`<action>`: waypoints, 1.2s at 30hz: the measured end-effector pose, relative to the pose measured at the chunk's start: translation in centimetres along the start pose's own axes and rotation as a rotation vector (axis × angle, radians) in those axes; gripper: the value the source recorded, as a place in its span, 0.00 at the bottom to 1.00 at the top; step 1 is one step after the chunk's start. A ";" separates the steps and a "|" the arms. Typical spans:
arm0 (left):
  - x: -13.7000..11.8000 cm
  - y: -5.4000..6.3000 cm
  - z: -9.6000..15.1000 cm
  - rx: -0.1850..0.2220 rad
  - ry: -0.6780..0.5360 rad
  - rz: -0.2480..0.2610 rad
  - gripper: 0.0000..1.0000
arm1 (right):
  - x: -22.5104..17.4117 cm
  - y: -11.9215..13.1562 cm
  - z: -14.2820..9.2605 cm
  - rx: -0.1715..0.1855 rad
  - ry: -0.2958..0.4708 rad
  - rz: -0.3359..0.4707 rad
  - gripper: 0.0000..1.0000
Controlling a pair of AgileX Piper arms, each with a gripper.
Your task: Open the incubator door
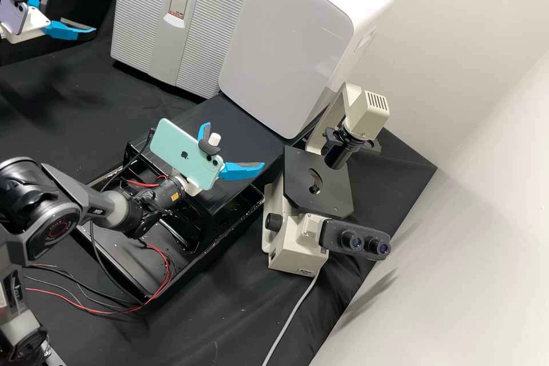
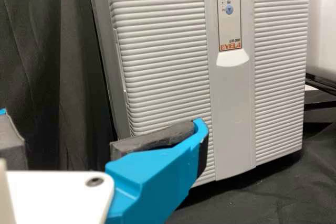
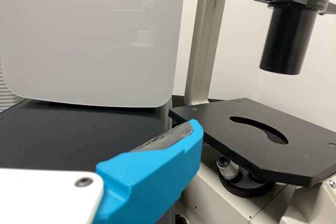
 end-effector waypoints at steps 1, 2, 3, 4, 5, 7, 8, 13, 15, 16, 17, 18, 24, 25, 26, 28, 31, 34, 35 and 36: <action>0.0 0.0 0.0 0.000 0.000 0.000 1.00 | 0.0 0.0 0.0 0.000 0.000 0.000 1.00; 0.0 0.0 0.0 0.000 0.000 0.000 1.00 | 0.0 0.0 0.0 0.000 0.000 0.000 1.00; 0.0 0.0 0.0 0.000 0.000 0.000 1.00 | 0.0 0.0 0.0 0.000 0.000 0.000 1.00; 0.0 0.0 0.0 0.000 0.000 0.000 1.00 | 0.0 0.0 0.0 0.000 0.000 0.000 1.00; 0.0 0.0 0.0 0.000 0.000 0.000 1.00 | 0.0 0.0 0.0 0.000 0.000 0.000 1.00; 0.0 0.0 0.0 0.000 0.000 0.000 1.00 | 0.0 0.0 0.0 0.000 0.000 0.000 1.00; 0.0 0.0 0.0 0.000 0.000 0.000 1.00 | 0.0 0.0 0.0 0.000 0.000 0.000 1.00; 0.0 0.0 0.0 0.000 0.000 0.000 1.00 | 0.0 0.0 0.0 0.000 0.000 0.000 1.00; 0.0 0.0 0.1 -0.004 -0.007 -0.001 1.00 | 0.0 0.0 0.0 0.000 0.000 0.000 1.00; 0.0 0.0 0.0 -0.009 -0.016 -0.003 1.00 | 0.0 0.0 0.0 0.000 0.000 0.000 1.00; 0.0 0.0 0.1 -0.011 -0.038 -0.006 1.00 | 0.0 0.0 0.0 0.000 0.000 0.000 1.00; 0.2 0.1 0.0 -0.019 -0.053 -0.006 1.00 | 0.0 0.0 0.0 0.000 0.000 0.000 1.00; 2.1 0.9 -1.7 -0.045 -0.108 0.004 1.00 | 0.0 0.0 0.0 0.000 0.000 0.000 1.00; 2.6 1.1 -2.3 -0.040 -0.102 0.011 1.00 | 0.0 0.0 0.0 0.000 0.000 0.000 1.00; 3.2 1.1 -3.0 -0.043 -0.088 0.013 1.00 | 0.0 0.0 0.0 0.000 0.000 0.000 1.00; 4.3 1.5 -3.9 -0.029 -0.078 0.027 1.00 | 0.0 0.0 0.0 0.000 0.000 0.000 1.00; 5.7 1.8 -5.1 -0.021 -0.074 0.037 1.00 | 0.0 0.0 0.0 0.000 0.000 0.000 1.00; 7.4 2.3 -6.0 -0.008 -0.089 0.054 1.00 | 0.0 0.0 0.0 0.000 0.000 0.000 1.00; 7.7 2.3 -6.1 -0.005 -0.097 0.053 1.00 | 0.0 0.0 0.0 0.000 0.000 0.000 1.00; 8.2 2.3 -6.2 0.005 -0.106 0.051 1.00 | 0.0 0.0 0.0 0.000 0.000 0.000 1.00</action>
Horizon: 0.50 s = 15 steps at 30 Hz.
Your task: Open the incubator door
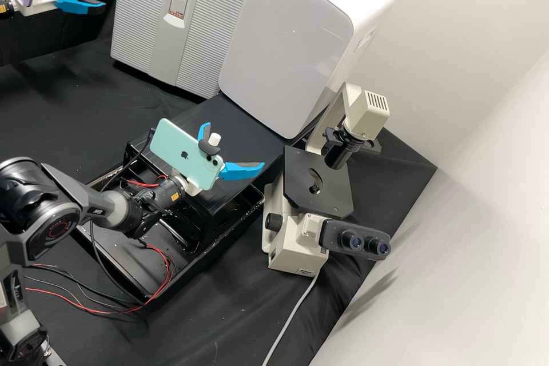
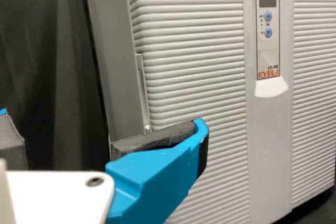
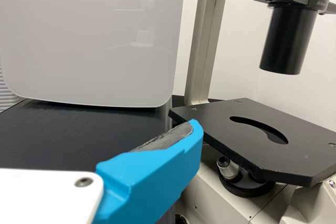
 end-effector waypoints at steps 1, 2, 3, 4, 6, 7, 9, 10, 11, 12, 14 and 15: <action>0.6 0.0 -0.1 0.008 -0.014 -0.006 1.00 | 0.0 0.0 0.0 0.000 0.000 0.000 1.00; 1.1 0.0 -0.2 0.010 -0.030 -0.004 1.00 | 0.0 0.0 0.0 0.000 0.000 0.000 1.00; 1.5 -0.1 -0.1 0.012 -0.051 -0.007 1.00 | 0.0 0.0 0.0 0.000 0.000 0.000 1.00; 2.0 -0.1 -0.2 0.012 -0.072 -0.009 1.00 | 0.0 0.0 0.0 0.000 0.000 0.000 1.00; 3.1 0.0 -0.3 0.015 -0.113 -0.011 1.00 | 0.0 0.0 0.0 0.000 0.000 0.000 1.00; 3.6 0.0 -0.3 0.020 -0.138 -0.014 1.00 | 0.0 0.0 0.0 0.000 0.000 0.000 1.00; 4.5 0.1 -0.3 0.024 -0.177 -0.017 1.00 | 0.0 0.0 0.0 0.000 0.000 0.000 1.00; 5.2 0.2 -0.3 0.011 -0.201 -0.017 1.00 | 0.0 0.0 0.0 0.000 0.000 0.000 1.00; 5.5 0.3 -0.4 0.012 -0.215 -0.017 1.00 | 0.0 0.0 0.0 0.000 0.000 0.000 1.00; 6.0 0.1 -0.4 0.003 -0.238 -0.025 1.00 | 0.0 0.0 0.0 0.000 0.000 0.000 1.00; 6.8 0.4 -0.5 -0.010 -0.262 -0.020 1.00 | 0.0 0.0 0.0 0.000 0.000 0.000 1.00; 7.2 0.5 -0.6 -0.028 -0.268 -0.016 1.00 | 0.0 0.0 0.0 0.000 0.000 0.000 1.00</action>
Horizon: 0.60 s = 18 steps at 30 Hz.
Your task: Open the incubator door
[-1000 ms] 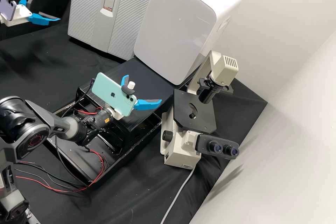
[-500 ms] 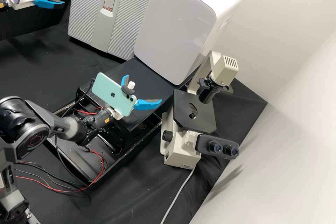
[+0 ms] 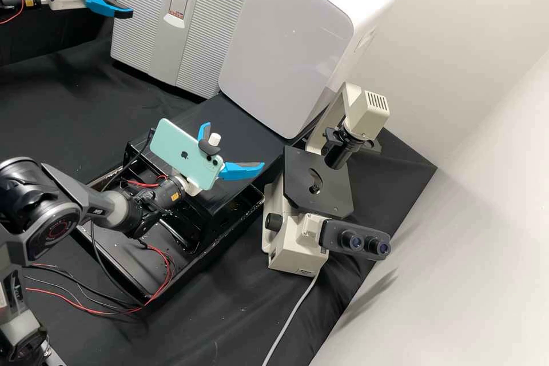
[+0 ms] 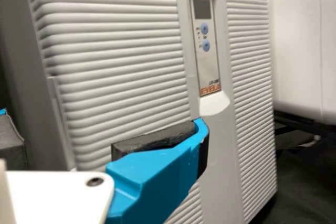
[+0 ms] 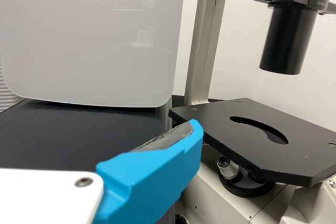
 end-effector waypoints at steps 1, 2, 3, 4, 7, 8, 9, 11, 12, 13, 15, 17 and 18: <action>0.3 0.1 -0.2 -0.014 -0.005 0.006 1.00 | 0.0 0.0 0.0 0.000 0.000 0.000 1.00; 0.6 0.1 -0.3 -0.032 -0.010 0.012 1.00 | 0.0 0.0 0.0 0.000 0.000 0.000 1.00; 0.8 0.1 -0.5 -0.049 -0.011 0.015 1.00 | 0.0 0.0 0.0 0.000 0.000 0.000 1.00; 1.0 0.1 -0.8 -0.060 -0.014 0.019 1.00 | 0.0 0.0 0.0 0.000 0.000 0.000 1.00; 1.6 0.2 -1.3 -0.088 -0.017 0.032 1.00 | 0.0 0.0 0.0 0.000 0.000 0.000 1.00; 1.7 0.0 -1.4 -0.093 -0.017 0.033 1.00 | 0.0 0.0 0.0 0.000 0.000 0.000 1.00; 1.8 -0.1 -1.5 -0.107 -0.023 0.036 1.00 | 0.0 0.0 0.0 0.000 0.000 0.000 1.00; 2.1 -0.1 -1.7 -0.114 -0.026 0.038 1.00 | 0.0 0.0 0.0 0.000 0.000 0.000 1.00; 2.1 -0.3 -1.7 -0.119 -0.027 0.035 1.00 | 0.0 0.0 0.0 0.000 0.000 0.000 1.00; 2.3 -0.4 -1.7 -0.125 -0.030 0.035 1.00 | 0.0 0.0 0.0 0.000 0.000 0.000 1.00; 2.5 -0.5 -1.6 -0.120 -0.037 0.035 1.00 | 0.0 0.0 0.0 0.000 0.000 0.000 1.00; 2.9 -0.8 -1.3 -0.126 -0.050 0.028 1.00 | 0.0 0.0 0.0 0.000 0.000 0.000 1.00; 3.1 -0.9 -1.1 -0.129 -0.056 0.025 1.00 | 0.0 0.0 0.0 0.000 0.000 0.000 1.00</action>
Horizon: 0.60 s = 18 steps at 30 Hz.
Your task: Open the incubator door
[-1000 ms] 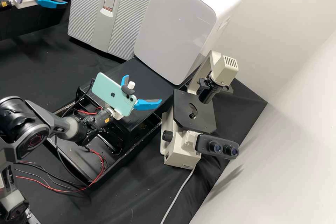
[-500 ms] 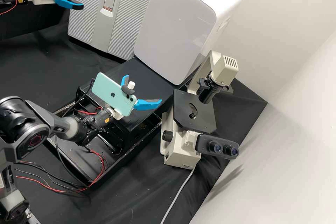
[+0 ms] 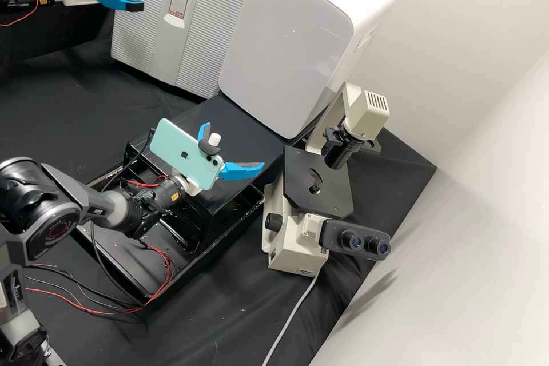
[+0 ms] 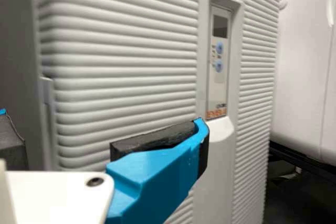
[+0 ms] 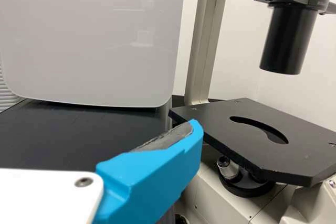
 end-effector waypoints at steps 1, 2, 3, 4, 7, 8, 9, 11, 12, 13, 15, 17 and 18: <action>0.1 -0.1 0.2 -0.006 -0.007 -0.005 1.00 | 0.0 0.0 0.0 0.000 0.000 0.000 1.00; 0.4 -0.3 0.7 -0.004 -0.021 -0.013 1.00 | 0.0 0.0 0.0 0.000 0.000 0.000 1.00; 0.5 -0.4 0.9 -0.005 -0.026 -0.015 1.00 | 0.0 0.0 0.0 0.000 0.000 0.000 1.00; 0.7 -0.5 1.2 -0.006 -0.033 -0.017 1.00 | 0.0 0.0 0.0 0.000 0.000 0.000 1.00; 0.9 -0.5 1.3 -0.010 -0.026 -0.016 1.00 | 0.0 0.0 0.0 0.000 0.000 0.000 1.00; 0.9 -0.5 1.3 -0.010 -0.024 -0.018 1.00 | 0.0 0.0 0.0 0.000 0.000 0.000 1.00; 0.9 -0.5 1.3 -0.010 -0.024 -0.017 1.00 | 0.0 0.0 0.0 0.000 0.000 0.000 1.00; 1.0 -0.5 1.4 -0.010 -0.025 -0.019 1.00 | 0.0 0.0 0.0 0.000 0.000 0.000 1.00; 1.0 -0.5 1.4 -0.010 -0.025 -0.018 1.00 | 0.0 0.0 0.0 0.000 0.000 0.000 1.00; 1.0 -0.6 1.4 -0.012 -0.023 -0.018 1.00 | 0.0 0.0 0.0 0.000 0.000 0.000 1.00; 1.0 -0.5 1.4 -0.013 -0.022 -0.017 1.00 | 0.0 0.0 0.0 0.000 0.000 0.000 1.00; 1.0 -0.6 1.4 -0.019 -0.020 -0.015 1.00 | 0.0 0.0 0.0 0.000 0.000 0.000 1.00; 1.0 -0.6 1.5 -0.026 -0.016 -0.011 1.00 | 0.0 0.0 0.0 0.000 0.000 0.000 1.00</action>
